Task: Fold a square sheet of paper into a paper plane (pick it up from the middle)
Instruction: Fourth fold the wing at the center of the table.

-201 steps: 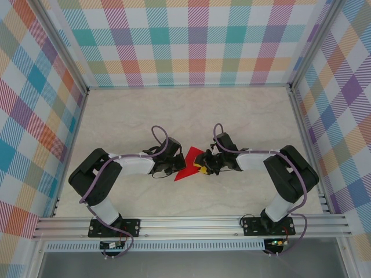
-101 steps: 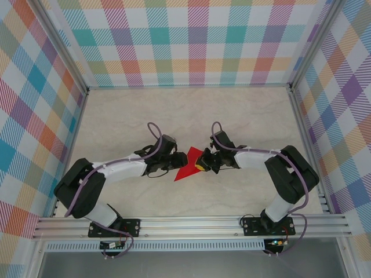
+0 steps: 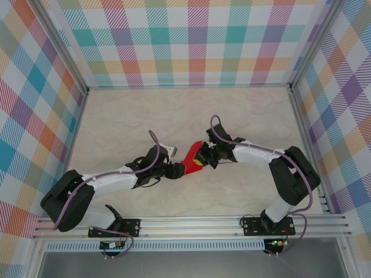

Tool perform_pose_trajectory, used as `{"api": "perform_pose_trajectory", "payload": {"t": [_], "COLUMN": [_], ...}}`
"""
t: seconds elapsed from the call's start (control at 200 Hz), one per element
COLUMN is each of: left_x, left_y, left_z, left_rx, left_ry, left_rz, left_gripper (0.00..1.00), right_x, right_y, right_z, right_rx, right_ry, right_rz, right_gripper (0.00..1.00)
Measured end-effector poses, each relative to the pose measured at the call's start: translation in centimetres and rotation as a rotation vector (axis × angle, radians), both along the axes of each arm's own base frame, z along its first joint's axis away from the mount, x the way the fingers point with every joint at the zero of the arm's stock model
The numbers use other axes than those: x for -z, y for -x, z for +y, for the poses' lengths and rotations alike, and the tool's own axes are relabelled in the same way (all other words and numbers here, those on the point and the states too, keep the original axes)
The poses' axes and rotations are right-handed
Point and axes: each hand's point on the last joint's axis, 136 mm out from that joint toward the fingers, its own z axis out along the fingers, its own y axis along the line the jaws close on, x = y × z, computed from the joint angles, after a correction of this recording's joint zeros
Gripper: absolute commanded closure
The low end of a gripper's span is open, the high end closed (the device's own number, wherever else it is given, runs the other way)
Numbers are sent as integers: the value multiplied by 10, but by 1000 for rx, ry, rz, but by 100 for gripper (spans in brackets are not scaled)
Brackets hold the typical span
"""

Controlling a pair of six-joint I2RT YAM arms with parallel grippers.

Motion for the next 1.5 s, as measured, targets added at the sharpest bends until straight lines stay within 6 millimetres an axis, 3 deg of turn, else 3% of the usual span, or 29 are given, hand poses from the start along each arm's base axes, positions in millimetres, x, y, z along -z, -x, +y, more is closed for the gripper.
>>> {"api": "perform_pose_trajectory", "payload": {"t": [0.43, 0.635, 0.8, 1.06, 1.165, 1.395, 1.5], "left_x": [-18, -16, -5, 4, 6, 10, 15], "left_y": [7, 8, 6, 3, 2, 6, 7], "left_z": [-20, -30, -31, -32, -32, -34, -34], "left_rx": [223, 290, 317, 325, 325, 324, 303], "left_ry": [-24, -59, -96, -124, -127, -105, -91], "left_rz": [-298, -382, -398, -408, -407, -369, -324], "left_gripper": [44, 51, 59, 79, 85, 90, 92], "right_x": [-6, -9, -10, -6, -6, -4, -4], "right_y": [-3, -5, -3, 0, 0, -2, 0], "right_z": [4, 6, 7, 6, 6, 0, -10], "right_rx": [3, 5, 4, 1, 1, -9, -24], "right_ry": [8, 7, 5, 12, 16, 25, 28], "right_rz": [24, 41, 58, 80, 84, 64, 13], "right_gripper": [99, 99, 99, 96, 87, 42, 33]}}
